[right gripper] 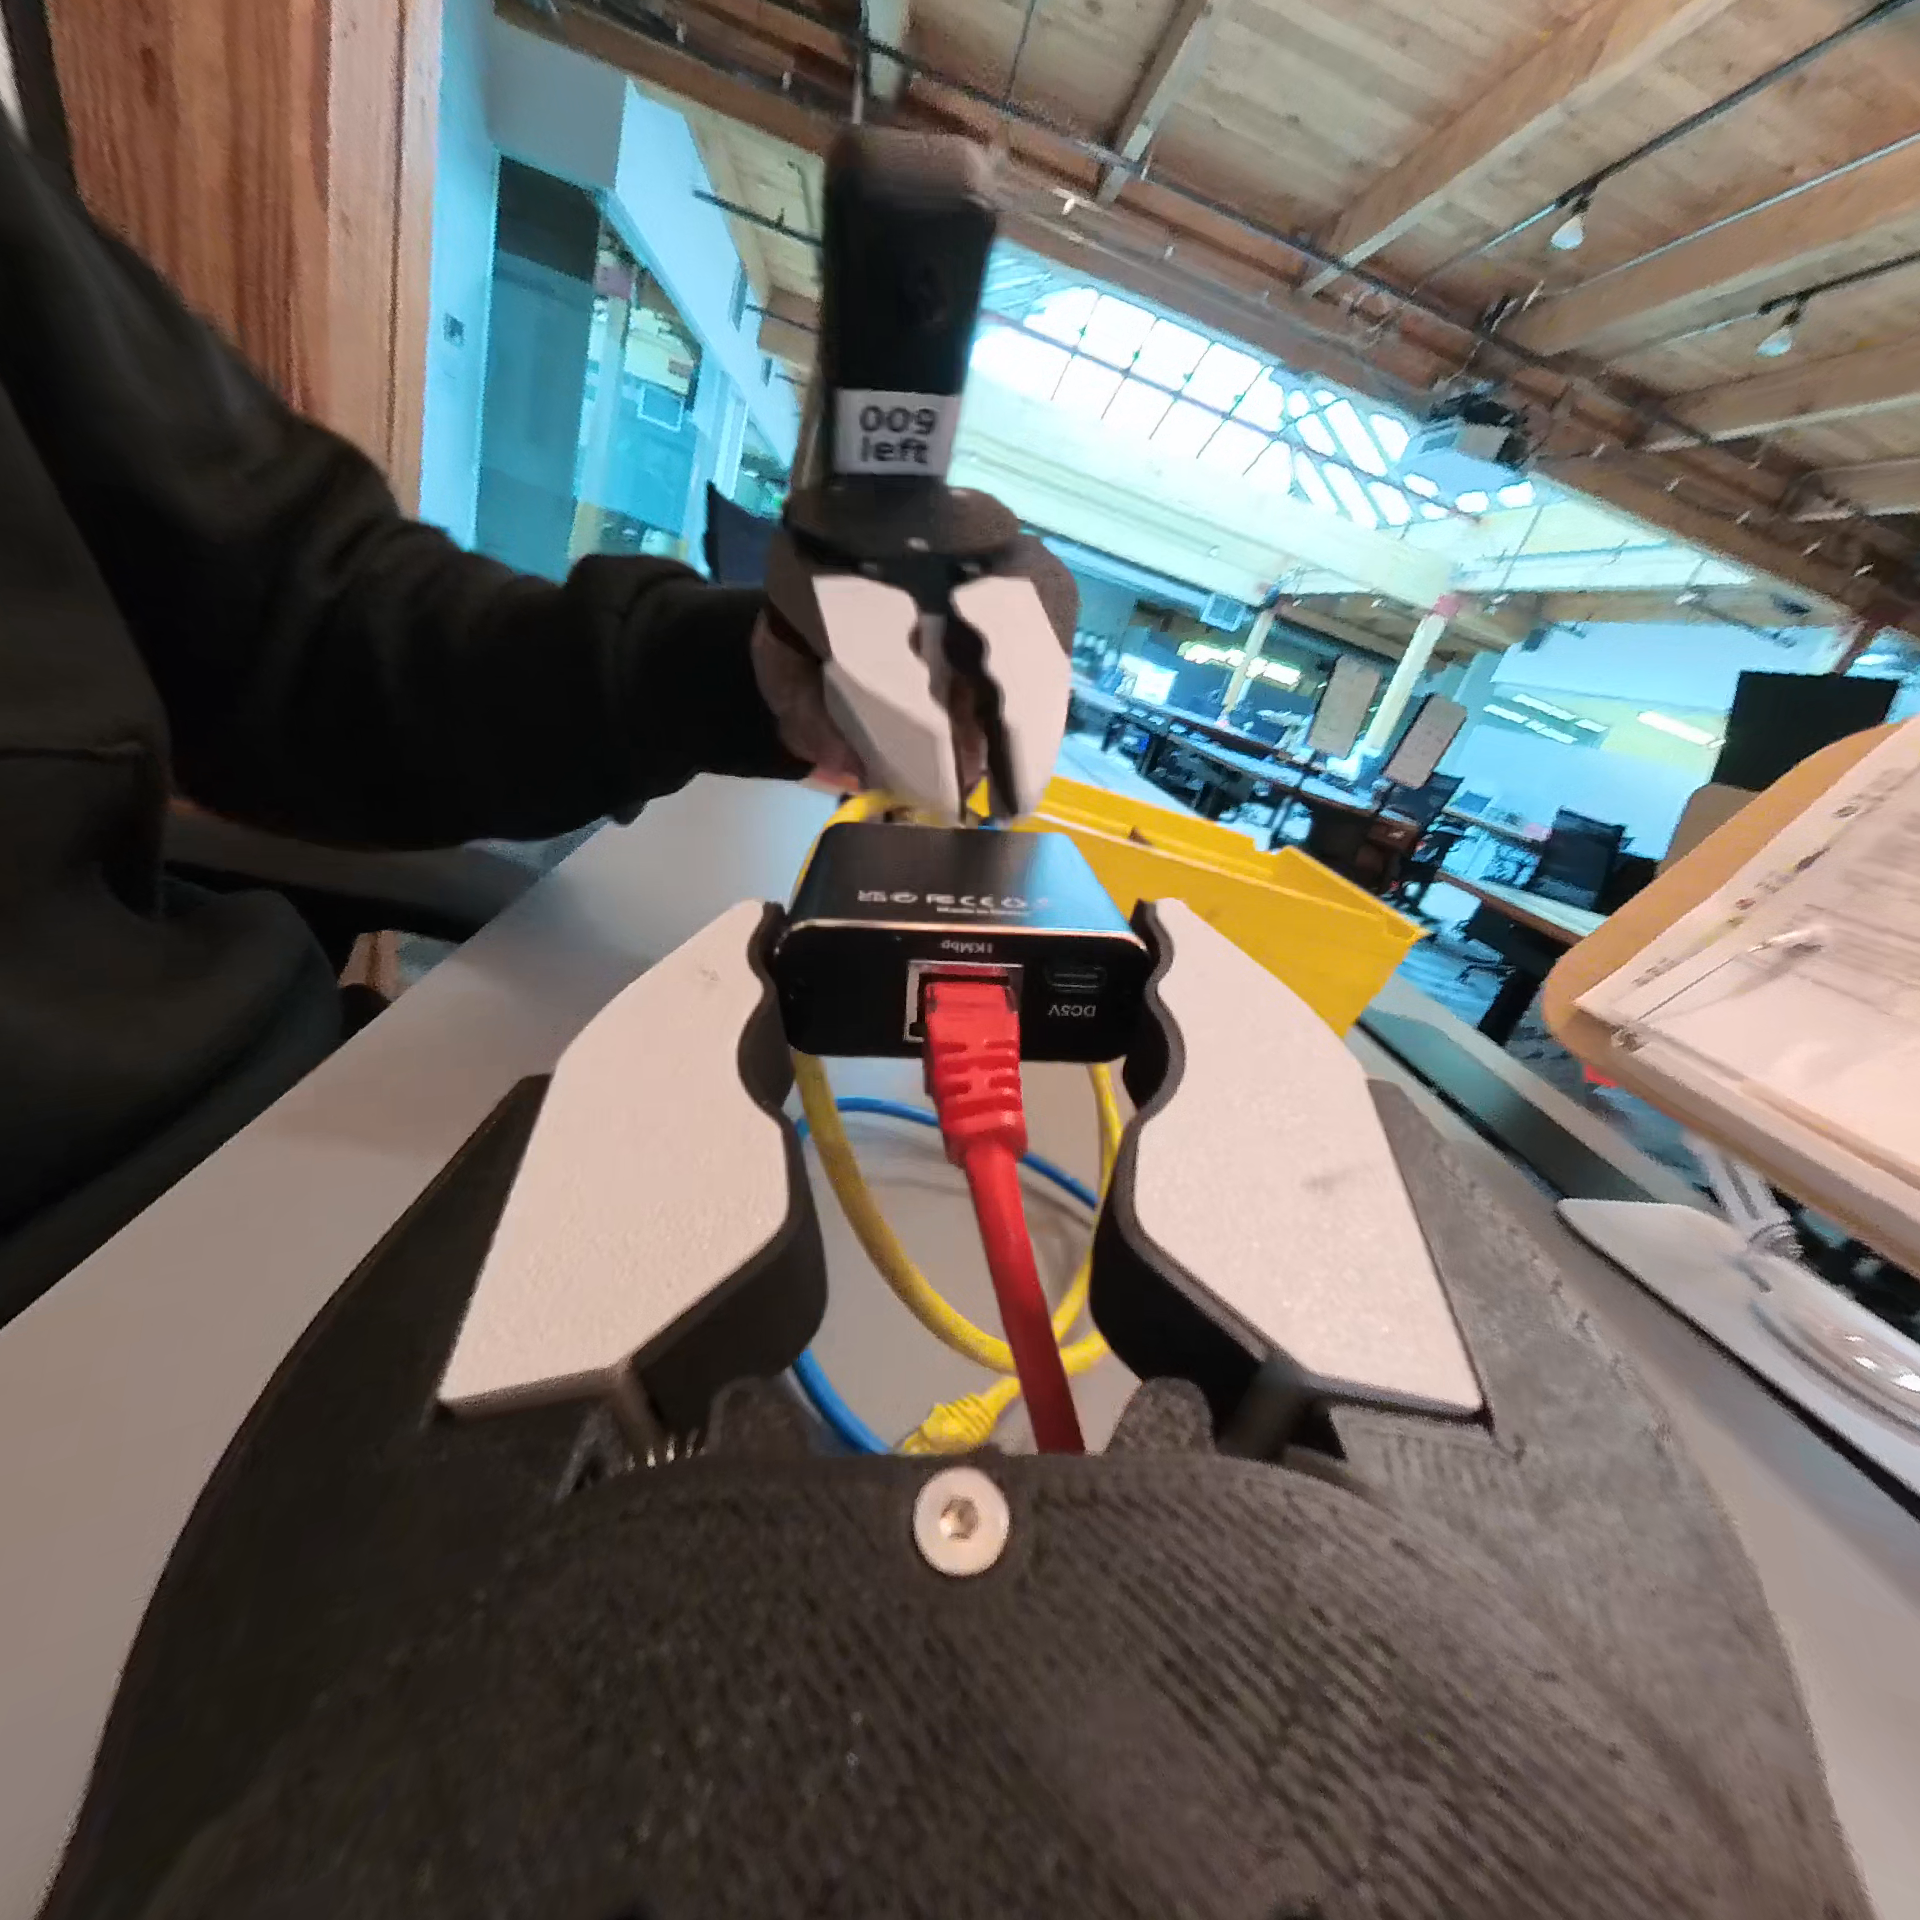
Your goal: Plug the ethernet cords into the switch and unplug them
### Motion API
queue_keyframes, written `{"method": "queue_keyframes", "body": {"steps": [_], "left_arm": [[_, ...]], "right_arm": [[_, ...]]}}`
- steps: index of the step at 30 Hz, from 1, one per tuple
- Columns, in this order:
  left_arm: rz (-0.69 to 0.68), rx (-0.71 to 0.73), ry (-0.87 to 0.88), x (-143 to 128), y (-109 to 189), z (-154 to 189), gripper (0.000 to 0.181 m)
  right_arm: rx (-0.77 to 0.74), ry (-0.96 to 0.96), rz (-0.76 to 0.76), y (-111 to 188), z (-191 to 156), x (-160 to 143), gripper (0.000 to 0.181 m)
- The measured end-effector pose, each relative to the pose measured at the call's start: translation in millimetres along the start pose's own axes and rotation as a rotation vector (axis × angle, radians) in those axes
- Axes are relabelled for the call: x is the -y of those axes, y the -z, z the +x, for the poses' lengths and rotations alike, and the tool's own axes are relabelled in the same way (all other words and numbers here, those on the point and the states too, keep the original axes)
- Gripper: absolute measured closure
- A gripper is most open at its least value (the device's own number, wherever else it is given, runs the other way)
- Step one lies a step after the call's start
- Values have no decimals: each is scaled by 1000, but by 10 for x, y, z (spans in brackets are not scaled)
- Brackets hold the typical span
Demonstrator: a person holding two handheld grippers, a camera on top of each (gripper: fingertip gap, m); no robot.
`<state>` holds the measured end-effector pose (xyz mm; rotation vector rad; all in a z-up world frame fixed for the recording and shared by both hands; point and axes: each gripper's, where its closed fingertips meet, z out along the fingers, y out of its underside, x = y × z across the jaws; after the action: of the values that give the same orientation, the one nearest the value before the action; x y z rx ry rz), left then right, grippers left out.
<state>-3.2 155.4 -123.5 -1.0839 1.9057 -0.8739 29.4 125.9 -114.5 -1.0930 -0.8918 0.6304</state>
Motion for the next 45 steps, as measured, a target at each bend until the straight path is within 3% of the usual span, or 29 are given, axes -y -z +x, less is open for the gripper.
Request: {"method": "queue_keyframes", "body": {"steps": [2,4,6,8,12,16,19,22,25,33,37,42,45], "left_arm": [[175,126,13,310,204,-95,165],[370,295,0,585,596,-197,159],[508,495,-7,606,1029,-312,160],[510,627,43,300,1257,-400,160],[404,578,272,-496,1135,-318,158],[382,550,324,-769,1007,-176,158],[334,515,303,-851,876,-93,157],[305,480,289,-877,763,-43,157],[271,449,265,-881,688,-1,156],[242,407,266,-899,620,16,156],[233,391,275,-910,600,17,156],[227,395,267,-914,594,23,156],[208,387,248,-920,565,49,156]], "right_arm": [[-49,39,7,22,60,73,119],[-112,69,9,62,149,181,119],[-172,106,29,91,242,360,119],[-216,161,61,95,317,604,119],[-311,266,144,161,665,1314,119],[-471,412,112,427,1271,2045,119],[-653,559,-60,735,1822,2269,119],[-802,637,-250,1078,2301,2142,119],[-879,600,-371,1388,2616,1754,119],[-923,360,-622,1891,2860,520,118],[-1036,362,-601,1995,2920,338,118],[-1202,484,-647,2195,3141,428,119],[-1166,460,-739,2233,3161,165,119]]}}
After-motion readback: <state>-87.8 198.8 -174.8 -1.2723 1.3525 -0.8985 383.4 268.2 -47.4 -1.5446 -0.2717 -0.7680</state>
